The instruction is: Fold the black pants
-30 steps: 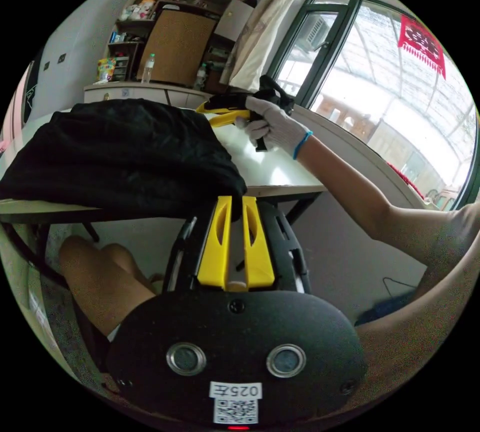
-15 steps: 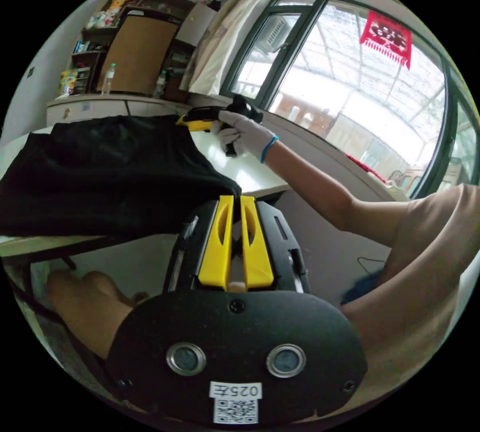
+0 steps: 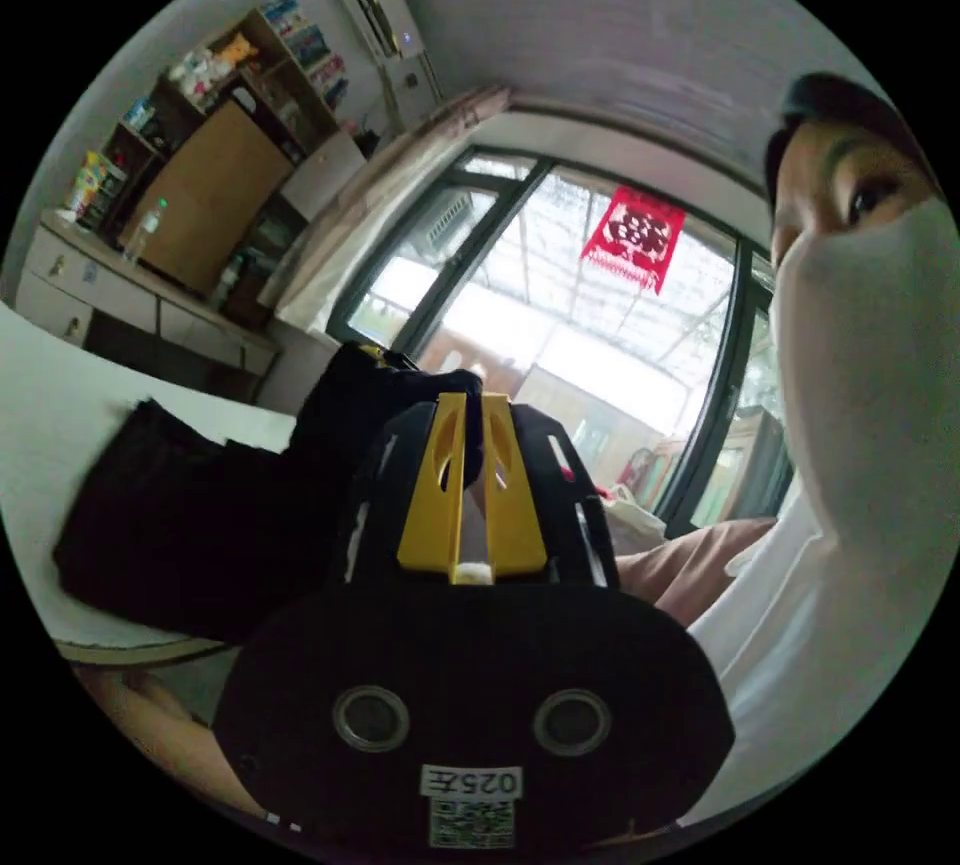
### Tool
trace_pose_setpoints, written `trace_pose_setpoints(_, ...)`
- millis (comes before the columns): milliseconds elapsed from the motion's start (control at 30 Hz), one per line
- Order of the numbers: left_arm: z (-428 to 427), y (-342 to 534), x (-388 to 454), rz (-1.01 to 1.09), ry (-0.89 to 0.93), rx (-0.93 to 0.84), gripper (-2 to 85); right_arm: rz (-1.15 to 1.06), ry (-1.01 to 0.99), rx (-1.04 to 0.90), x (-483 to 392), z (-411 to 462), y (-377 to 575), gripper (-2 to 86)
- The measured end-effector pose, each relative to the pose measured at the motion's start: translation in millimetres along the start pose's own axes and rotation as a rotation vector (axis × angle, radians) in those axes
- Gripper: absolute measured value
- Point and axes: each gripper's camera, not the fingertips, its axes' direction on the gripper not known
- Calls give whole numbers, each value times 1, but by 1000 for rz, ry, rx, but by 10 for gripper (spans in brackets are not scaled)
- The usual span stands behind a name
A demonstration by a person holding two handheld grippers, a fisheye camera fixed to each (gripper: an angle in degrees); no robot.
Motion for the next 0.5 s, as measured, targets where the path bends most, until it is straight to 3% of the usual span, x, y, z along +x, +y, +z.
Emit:
trace_pose_setpoints(167,-81,-5,-85,-236,-326,96,-13,-26,273,-206,24,148,-43,11)
trace_pose_setpoints(300,-110,13,-171,-482,-536,-31,-12,19,524,-367,85,234,-36,13)
trace_pose_setpoints(500,-114,23,-199,-521,-477,-13,-12,33,504,-360,93,230,-35,12)
